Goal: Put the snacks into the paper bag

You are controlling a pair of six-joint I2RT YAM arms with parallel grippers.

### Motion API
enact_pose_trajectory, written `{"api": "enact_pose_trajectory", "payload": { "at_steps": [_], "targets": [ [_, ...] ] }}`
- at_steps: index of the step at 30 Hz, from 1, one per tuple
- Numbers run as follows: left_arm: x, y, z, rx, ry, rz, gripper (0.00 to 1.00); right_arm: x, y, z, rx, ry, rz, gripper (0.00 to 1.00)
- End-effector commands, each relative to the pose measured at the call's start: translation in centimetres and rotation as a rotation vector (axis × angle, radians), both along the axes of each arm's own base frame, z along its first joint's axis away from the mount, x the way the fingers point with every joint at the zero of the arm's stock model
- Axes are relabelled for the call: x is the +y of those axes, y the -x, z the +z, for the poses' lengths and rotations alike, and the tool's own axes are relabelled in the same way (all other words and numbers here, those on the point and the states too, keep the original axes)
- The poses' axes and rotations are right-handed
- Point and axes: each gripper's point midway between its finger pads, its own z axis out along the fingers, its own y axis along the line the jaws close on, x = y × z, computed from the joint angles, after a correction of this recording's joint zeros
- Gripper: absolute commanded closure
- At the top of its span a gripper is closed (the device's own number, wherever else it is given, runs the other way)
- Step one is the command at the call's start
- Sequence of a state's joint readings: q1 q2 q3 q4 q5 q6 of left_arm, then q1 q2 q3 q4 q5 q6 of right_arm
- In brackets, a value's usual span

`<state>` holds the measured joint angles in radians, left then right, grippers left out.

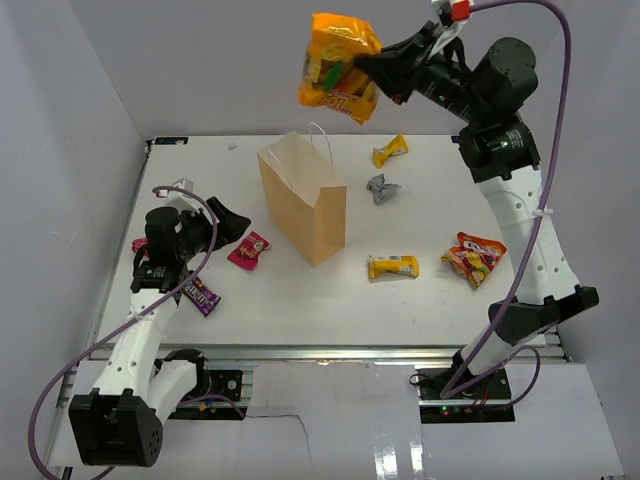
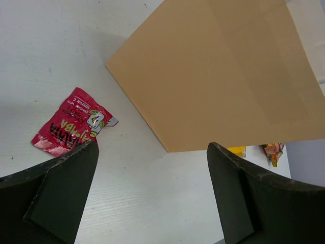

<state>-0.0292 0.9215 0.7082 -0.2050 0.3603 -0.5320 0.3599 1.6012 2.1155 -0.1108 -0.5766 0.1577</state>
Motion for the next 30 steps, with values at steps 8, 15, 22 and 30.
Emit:
{"api": "enact_pose_trajectory", "payload": {
  "at_steps": [8,15,22,30],
  "targets": [
    [0.2,1.1,1.9,-0.048,-0.004,0.009,0.02,8.9,0.5,0.1,-0.123,-0.009,-0.09,0.92],
    [0.4,1.9,1.4,-0.042,-0.008,0.02,0.02,9.9,-1.6,-2.7,-0.072,0.017,-0.147,0.92],
    [0.4,1.8,0.6,-0.022,-0.01,0.024,0.02,10.2,-2.8,-6.1,-0.001,0.057,-0.197,0.92],
    [4.6,0.4,-2.0,0.134,-0.042,0.309,0.02,9.6,-4.1,-13.8,0.09,0.159,-0.297,0.81]
  ]
}}
